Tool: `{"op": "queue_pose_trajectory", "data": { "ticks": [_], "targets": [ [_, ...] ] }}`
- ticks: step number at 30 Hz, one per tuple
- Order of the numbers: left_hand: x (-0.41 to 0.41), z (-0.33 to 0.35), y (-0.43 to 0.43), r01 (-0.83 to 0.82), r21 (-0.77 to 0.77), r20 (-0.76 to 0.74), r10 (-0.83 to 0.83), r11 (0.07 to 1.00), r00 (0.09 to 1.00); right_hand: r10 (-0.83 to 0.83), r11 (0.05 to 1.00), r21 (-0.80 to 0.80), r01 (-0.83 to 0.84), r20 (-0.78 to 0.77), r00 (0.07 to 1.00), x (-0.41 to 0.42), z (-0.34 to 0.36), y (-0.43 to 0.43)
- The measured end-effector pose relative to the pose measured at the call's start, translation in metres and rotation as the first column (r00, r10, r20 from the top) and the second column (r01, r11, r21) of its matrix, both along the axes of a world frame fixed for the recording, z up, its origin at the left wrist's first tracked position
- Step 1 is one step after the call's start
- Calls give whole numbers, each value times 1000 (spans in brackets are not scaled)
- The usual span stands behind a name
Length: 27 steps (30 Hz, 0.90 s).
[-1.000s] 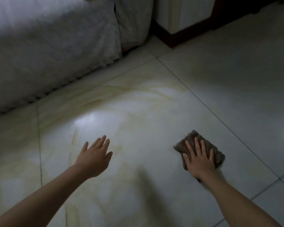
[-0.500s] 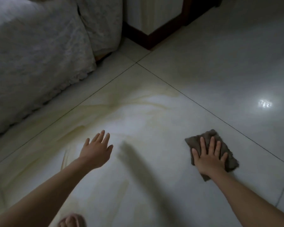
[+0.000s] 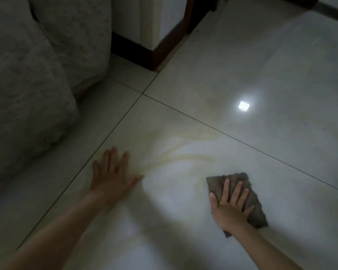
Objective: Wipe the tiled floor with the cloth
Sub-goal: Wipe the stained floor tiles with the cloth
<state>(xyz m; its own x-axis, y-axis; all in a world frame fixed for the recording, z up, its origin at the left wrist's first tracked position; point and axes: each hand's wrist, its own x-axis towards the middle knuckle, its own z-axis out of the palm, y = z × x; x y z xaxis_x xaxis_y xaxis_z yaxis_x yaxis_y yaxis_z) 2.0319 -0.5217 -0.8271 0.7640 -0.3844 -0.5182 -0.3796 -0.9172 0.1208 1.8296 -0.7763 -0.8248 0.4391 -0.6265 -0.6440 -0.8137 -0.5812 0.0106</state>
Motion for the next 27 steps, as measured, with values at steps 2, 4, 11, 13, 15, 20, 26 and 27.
{"op": "queue_pose_trajectory", "data": {
  "ticks": [2, 4, 11, 13, 15, 20, 26, 27],
  "targets": [
    [5, -10, 0, 15, -21, -23, -15, 1000, 1000, 49, 998, -29, -48, 29, 998, 17, -5, 9],
    [6, -12, 0, 26, -23, -51, -27, 999, 998, 75, 996, -44, -74, 21, 997, 26, -3, 15],
    [10, 10, -11, 19, 85, -192, -2, 996, 981, 427, 904, -40, -425, 93, 900, 54, 2, 62],
    [12, 10, -13, 24, 120, -218, 3, 993, 976, 578, 816, -142, -560, 211, 789, 71, -1, 56],
    [16, 10, -15, 26, 147, -227, 8, 989, 974, 719, 693, -251, -675, 307, 624, 94, -6, 24],
    [15, 6, -12, 19, 143, -216, 13, 990, 976, 571, 816, -351, -460, 365, 735, 166, -23, -72],
    [9, -2, -8, -9, 108, -116, 22, 994, 993, 530, 838, -422, -346, 482, 697, 137, -33, -5],
    [9, -2, -7, -8, 87, -104, 18, 996, 994, 602, 798, -409, -442, 520, 606, 106, -35, 26]
  ]
}}
